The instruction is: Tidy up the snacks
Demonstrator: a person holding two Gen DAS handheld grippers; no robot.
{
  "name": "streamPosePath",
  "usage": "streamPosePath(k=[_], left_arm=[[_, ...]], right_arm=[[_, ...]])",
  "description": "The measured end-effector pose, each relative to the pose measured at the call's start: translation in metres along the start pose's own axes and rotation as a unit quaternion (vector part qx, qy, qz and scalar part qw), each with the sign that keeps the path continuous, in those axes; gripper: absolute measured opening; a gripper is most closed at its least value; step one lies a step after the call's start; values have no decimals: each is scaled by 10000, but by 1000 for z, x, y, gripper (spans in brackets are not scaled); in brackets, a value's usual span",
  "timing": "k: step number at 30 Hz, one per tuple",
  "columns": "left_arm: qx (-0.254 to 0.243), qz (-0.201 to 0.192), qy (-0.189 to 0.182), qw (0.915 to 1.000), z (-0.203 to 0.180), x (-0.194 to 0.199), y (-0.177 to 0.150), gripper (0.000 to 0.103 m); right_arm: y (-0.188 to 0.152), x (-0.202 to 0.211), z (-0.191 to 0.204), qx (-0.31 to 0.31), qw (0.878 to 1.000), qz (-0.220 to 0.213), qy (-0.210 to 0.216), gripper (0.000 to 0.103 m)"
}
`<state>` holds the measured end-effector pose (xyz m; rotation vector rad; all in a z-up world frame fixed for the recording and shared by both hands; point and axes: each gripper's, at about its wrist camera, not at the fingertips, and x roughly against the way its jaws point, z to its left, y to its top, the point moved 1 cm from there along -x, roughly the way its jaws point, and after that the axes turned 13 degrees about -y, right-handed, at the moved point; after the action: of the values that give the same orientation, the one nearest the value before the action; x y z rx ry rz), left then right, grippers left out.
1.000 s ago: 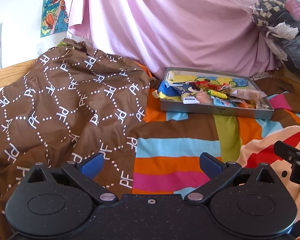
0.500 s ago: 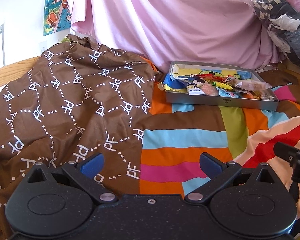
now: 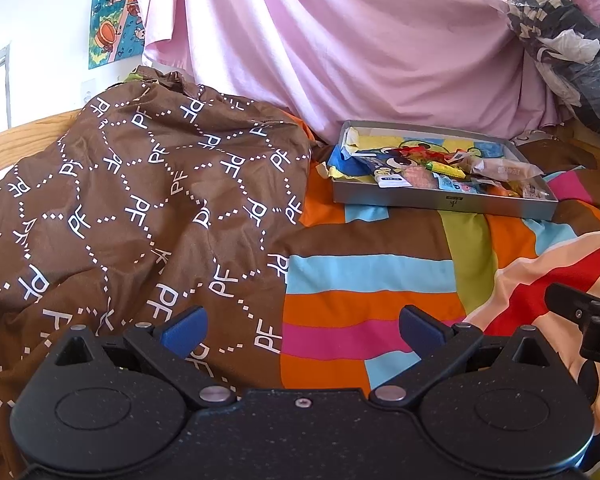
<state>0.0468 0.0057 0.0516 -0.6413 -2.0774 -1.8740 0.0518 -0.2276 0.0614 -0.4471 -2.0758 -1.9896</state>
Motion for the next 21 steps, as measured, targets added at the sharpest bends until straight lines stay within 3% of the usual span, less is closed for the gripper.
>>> streamPosePath(k=[21], left_arm=[[29,18,-8,10000,0,-1,-1,102]], right_arm=[[-1,-1,2,50,10000,31,30,103]])
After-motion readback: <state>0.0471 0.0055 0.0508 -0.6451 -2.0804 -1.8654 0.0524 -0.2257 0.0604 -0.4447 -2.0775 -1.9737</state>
